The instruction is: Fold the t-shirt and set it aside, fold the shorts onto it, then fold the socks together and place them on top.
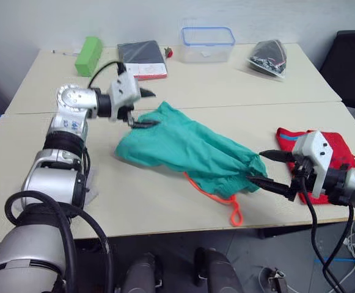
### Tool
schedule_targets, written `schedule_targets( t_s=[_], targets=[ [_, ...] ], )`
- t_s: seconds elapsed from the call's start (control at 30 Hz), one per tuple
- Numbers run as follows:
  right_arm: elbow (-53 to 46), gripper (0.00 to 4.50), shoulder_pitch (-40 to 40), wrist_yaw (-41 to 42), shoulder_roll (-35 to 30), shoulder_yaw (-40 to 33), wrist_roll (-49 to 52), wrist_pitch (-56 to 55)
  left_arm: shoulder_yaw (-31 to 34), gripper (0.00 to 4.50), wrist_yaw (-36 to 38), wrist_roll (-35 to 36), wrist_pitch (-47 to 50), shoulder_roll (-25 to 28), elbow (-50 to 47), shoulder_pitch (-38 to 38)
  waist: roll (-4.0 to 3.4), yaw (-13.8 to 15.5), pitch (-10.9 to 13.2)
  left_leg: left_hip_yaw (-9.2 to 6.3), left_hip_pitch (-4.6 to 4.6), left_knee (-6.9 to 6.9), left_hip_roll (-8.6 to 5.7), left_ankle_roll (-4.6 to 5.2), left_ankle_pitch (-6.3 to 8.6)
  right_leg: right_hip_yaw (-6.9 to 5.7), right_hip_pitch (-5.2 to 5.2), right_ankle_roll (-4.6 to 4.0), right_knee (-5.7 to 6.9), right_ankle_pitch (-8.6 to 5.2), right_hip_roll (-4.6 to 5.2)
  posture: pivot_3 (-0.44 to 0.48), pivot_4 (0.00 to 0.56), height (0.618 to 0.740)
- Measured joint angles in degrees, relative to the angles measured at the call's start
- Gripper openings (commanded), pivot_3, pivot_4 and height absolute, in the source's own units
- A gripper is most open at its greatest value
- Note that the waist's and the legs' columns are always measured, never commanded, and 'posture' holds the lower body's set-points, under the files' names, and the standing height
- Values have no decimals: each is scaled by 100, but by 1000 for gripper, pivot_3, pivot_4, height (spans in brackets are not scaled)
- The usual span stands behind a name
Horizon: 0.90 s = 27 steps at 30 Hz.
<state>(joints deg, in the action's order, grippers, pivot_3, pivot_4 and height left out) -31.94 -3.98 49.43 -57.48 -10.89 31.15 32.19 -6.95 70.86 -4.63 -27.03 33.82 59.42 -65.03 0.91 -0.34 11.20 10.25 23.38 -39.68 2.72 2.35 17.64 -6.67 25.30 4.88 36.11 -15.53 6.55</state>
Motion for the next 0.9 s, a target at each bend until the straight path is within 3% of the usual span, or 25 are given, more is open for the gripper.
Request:
schedule_targets(
  t_s=[0.17, 0.37, 0.5, 0.63, 0.83, 0.9],
  targets=[
    [-181, 4140, 51, -211, 74, 1157, -1227, -508, -385, 4234, 220, -310, -567, 309, -282, 504, 10, 55, -4, -11, 24, -25, 0, 10, 5, -9, 7, -1, 3, 0, 7, 0, 150, 740],
    [-149, 4140, -2, -473, 337, 1781, -1986, -562, -424, 4234, 1064, -33, -98, 466, -1019, 730, 12, 23, -5, -13, 29, -34, -1, 18, 10, -12, 7, 2, 6, 2, 8, 0, 150, 740],
    [94, 4140, -207, -570, 568, 2054, -2363, -624, -555, 4234, 791, -256, -467, 483, -1032, 792, 14, 18, -6, -13, 27, -35, -1, 17, 9, -11, 7, 2, 10, 2, 7, 0, 150, 740],
    [421, 4140, -410, -658, 790, 2269, -2745, -840, -784, 4234, 40, -773, -1086, 452, -487, 674, 23, 11, -12, -11, 24, -34, 1, 17, 9, -11, 7, 2, 14, 1, 6, 0, 150, 740],
    [710, 2168, -433, -630, 877, 2434, -3109, -1345, -1357, 4254, -2061, -1950, -1437, 252, 476, -19, 43, 35, -26, -26, -17, -34, 0, 32, 24, -21, -50, 5, 0, 3, 13, 0, 150, 740],
    [753, 1579, -370, -612, 877, 2420, -3162, -1481, -1481, 3841, -2616, -2195, -1410, 190, 726, -166, 43, 35, -27, -29, -18, -34, 0, 32, 25, -22, -53, 5, 0, 4, 15, 0, 150, 740]
  ],
)
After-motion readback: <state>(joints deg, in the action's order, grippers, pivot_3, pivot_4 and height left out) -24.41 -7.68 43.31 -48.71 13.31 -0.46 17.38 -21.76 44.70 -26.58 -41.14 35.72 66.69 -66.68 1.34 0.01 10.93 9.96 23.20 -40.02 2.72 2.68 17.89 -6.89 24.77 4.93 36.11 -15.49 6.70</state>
